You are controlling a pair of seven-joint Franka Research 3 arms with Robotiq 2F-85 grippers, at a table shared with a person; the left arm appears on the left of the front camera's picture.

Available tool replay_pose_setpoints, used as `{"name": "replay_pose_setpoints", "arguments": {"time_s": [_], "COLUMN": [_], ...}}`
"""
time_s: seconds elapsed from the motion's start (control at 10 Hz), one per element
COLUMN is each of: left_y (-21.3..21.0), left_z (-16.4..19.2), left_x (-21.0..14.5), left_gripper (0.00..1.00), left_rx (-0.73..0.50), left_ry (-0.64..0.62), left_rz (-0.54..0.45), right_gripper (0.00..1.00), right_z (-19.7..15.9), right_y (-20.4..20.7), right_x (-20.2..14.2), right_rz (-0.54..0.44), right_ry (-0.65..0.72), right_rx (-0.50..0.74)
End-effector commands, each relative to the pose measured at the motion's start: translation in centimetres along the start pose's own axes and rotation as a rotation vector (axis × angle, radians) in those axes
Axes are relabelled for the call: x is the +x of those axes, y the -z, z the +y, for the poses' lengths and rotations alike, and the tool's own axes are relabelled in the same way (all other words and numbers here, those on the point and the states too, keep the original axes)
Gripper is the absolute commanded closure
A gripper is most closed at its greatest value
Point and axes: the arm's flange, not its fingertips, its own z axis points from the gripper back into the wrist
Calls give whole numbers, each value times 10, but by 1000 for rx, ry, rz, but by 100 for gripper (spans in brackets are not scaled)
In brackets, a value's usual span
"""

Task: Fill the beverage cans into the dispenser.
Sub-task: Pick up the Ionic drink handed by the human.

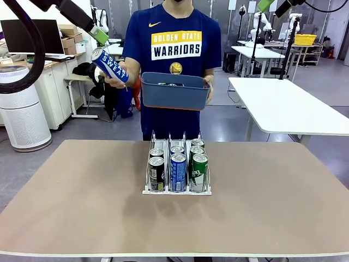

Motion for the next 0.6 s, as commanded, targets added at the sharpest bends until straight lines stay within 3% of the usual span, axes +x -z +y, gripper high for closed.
{"name": "replay_pose_setpoints", "arguments": {"time_s": [0.0,0.2,0.5], "left_y": [-1,0,2], "left_z": [-1,0,31], "left_x": [-1,0,-8], "left_gripper": [0,0,0], "left_rx": [1,0,175], "left_ry": [-5,0,19], "left_rz": [10,0,144], "right_gripper": [0,0,0], "right_z": [0,0,0], "right_y": [0,0,0], "right_x": [0,0,0], "right_rz": [0,0,0], "right_ry": [0,0,0], "right_rx": [0,0,0]}}
